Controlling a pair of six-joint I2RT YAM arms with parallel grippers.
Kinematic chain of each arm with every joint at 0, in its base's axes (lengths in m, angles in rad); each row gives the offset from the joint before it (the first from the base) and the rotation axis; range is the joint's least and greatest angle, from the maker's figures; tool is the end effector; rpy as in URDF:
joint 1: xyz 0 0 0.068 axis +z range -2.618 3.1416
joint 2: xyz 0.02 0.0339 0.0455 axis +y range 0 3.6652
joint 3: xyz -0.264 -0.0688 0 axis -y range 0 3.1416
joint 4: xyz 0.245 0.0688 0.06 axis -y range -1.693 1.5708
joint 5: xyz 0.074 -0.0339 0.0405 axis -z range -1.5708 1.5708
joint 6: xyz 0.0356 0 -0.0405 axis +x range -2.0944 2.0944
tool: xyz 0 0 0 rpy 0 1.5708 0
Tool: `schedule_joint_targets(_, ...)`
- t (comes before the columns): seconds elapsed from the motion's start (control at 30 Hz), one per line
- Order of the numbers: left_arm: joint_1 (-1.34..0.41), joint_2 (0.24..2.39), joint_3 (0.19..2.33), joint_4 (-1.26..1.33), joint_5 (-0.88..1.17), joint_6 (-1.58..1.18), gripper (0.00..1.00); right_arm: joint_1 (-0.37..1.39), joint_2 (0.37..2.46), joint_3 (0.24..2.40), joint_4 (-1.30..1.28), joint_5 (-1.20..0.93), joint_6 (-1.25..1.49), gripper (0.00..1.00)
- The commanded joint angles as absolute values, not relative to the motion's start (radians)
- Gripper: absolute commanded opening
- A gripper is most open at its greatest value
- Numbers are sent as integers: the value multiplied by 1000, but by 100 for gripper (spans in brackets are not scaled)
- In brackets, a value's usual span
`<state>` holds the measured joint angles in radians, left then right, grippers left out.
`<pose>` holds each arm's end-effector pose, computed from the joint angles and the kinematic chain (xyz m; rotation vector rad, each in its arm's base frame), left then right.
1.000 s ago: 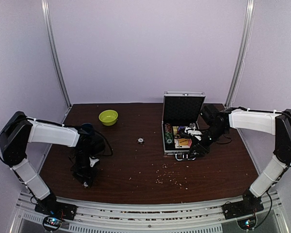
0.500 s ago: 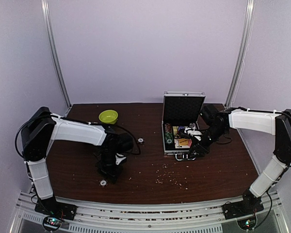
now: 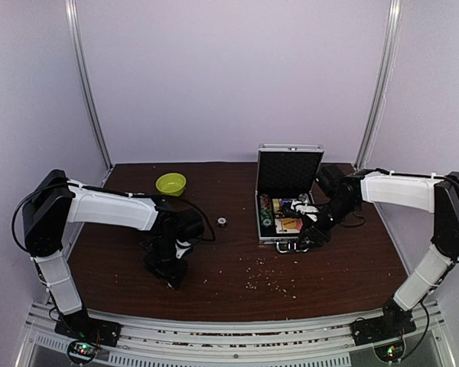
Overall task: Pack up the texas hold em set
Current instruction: Move the poker chip to the center of the board.
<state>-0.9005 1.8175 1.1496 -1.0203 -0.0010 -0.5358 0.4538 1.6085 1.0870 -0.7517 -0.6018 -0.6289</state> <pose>0.1871 -0.2360 0.1560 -0.5535 -3.0009 -0.1192 0.2631 0.1508 0.2085 -1.4926 2.2397 0.7959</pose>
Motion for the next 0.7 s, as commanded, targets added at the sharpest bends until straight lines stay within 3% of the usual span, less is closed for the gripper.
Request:
schedule_joint_targets(0.0, -879, 1813, 1137, -993, 0, -545, 64, 457, 1614, 1087, -763, -604, -637, 51)
schedule_joint_targets(0.43, -875, 1885, 1131, -921, 114, -474, 47, 457, 1618, 1087, -764, -603, -637, 51)
schedule_joint_targets(0.67, -909, 1919, 1166, -920, 127, -459, 44, 457, 1617, 1086, -767, -601, -638, 51)
